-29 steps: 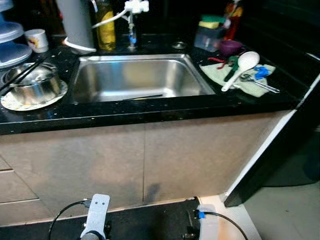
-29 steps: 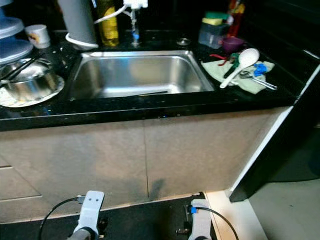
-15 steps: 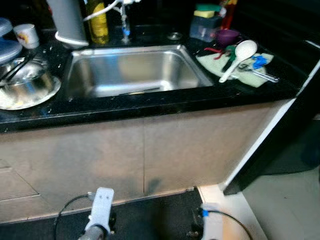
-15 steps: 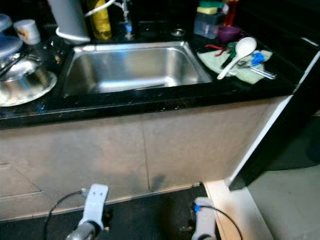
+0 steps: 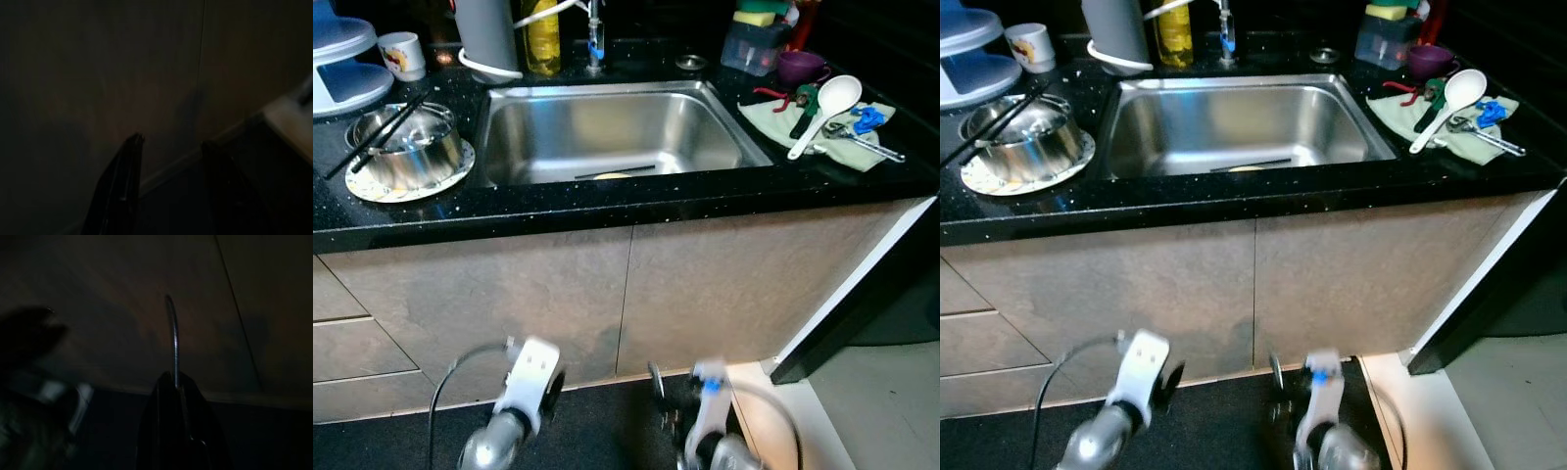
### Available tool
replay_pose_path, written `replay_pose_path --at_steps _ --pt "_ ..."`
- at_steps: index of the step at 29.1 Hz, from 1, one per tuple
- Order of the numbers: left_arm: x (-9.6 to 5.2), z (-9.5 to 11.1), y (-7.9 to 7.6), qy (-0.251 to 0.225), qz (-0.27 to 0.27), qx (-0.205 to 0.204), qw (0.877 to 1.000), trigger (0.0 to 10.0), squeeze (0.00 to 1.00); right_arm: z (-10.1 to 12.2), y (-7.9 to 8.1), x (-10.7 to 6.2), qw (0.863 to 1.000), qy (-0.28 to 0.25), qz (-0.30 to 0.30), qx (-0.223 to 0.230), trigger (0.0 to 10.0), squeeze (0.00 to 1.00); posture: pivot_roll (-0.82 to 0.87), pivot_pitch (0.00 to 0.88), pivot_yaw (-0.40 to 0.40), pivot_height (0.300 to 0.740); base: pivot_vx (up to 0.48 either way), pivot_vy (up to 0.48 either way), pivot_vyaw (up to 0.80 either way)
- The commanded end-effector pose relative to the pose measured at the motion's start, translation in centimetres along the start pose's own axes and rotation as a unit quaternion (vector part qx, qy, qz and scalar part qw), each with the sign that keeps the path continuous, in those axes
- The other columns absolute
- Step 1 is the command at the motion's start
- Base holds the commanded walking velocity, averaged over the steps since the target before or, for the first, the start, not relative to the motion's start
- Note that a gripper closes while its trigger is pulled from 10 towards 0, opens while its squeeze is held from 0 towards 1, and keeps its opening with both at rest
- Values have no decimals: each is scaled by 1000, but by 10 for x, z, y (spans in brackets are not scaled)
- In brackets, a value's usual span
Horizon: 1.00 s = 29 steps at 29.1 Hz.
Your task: Kitchen organization
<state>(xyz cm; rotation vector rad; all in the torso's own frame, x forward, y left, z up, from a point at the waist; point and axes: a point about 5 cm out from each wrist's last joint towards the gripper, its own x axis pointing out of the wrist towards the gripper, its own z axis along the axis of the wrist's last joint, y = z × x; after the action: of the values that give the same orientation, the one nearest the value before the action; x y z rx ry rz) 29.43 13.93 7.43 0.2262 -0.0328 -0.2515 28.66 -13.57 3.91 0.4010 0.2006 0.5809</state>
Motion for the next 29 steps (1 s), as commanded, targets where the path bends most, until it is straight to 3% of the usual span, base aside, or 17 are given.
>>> replay_pose_path --at_steps 1,3,6,8,9,11,13,15,16,17,19,20,21,22,23,24,29 --pt "-4 -5 3 16 3 -3 1000 10000 4 1 2 -5 999 -4 18 39 10000 0 -22 157 -25 740 0 0 0" --pt "9 23 12 -27 8 -8 1000 10000 0 47 13 -3 990 -56 100 86 10000 0 -22 158 -23 740 0 0 0" --pt "22 61 26 -75 17 4 997 10000 0 111 28 -1 974 -144 161 73 10000 0 -25 155 -17 740 0 0 0" --pt "31 85 40 -84 38 0 996 10000 0 154 31 4 963 -218 147 56 10000 0 -25 152 -16 740 0 0 0" --pt "31 85 40 -84 38 0 996 10000 0 154 31 4 963 -218 147 56 10000 0 -25 152 -16 740 0 0 0" --pt "37 102 50 -91 56 -2 994 10000 0 184 36 5 952 -269 139 52 10000 0 -20 148 -16 740 0 0 0" --pt "39 109 54 -99 63 -1 993 10000 0 194 38 5 947 -287 137 50 10000 0 -20 148 -16 740 0 0 0" --pt "46 133 64 -118 75 3 990 10000 0 227 47 8 930 -343 122 54 10000 0 -18 142 -18 740 0 0 0" --pt "51 150 71 -124 83 22 989 10000 0 247 53 11 929 -359 91 22 10000 0 -17 140 -19 740 0 0 0" --pt "51 150 71 -124 83 22 989 10000 0 247 53 11 929 -359 91 22 10000 0 -17 140 -19 740 0 0 0" --pt "54 163 78 -121 96 49 987 10000 0 253 61 17 941 -322 51 -88 10000 0 -16 138 -17 740 0 0 0" --pt "54 163 78 -121 96 49 987 10000 0 253 61 17 941 -322 51 -88 10000 0 -16 138 -17 740 0 0 0" --pt "55 171 83 -124 106 49 985 10000 0 250 70 23 938 -282 38 -200 10000 0 -16 135 -17 740 0 0 0" --pt "55 171 83 -124 106 49 985 10000 0 250 70 23 938 -282 38 -200 10000 0 -16 135 -17 740 0 0 0" --pt "57 180 87 -117 119 37 985 10000 0 244 84 31 912 -244 44 -328 10000 0 -16 135 -18 740 0 0 0" --pt "58 184 88 -121 122 36 984 10000 0 241 89 34 899 -234 48 -366 10000 0 -16 135 -18 740 0 0 0" --pt "59 189 84 -122 110 37 986 10000 0 239 97 40 883 -240 49 -400 10000 0 -14 136 -14 740 0 0 0"
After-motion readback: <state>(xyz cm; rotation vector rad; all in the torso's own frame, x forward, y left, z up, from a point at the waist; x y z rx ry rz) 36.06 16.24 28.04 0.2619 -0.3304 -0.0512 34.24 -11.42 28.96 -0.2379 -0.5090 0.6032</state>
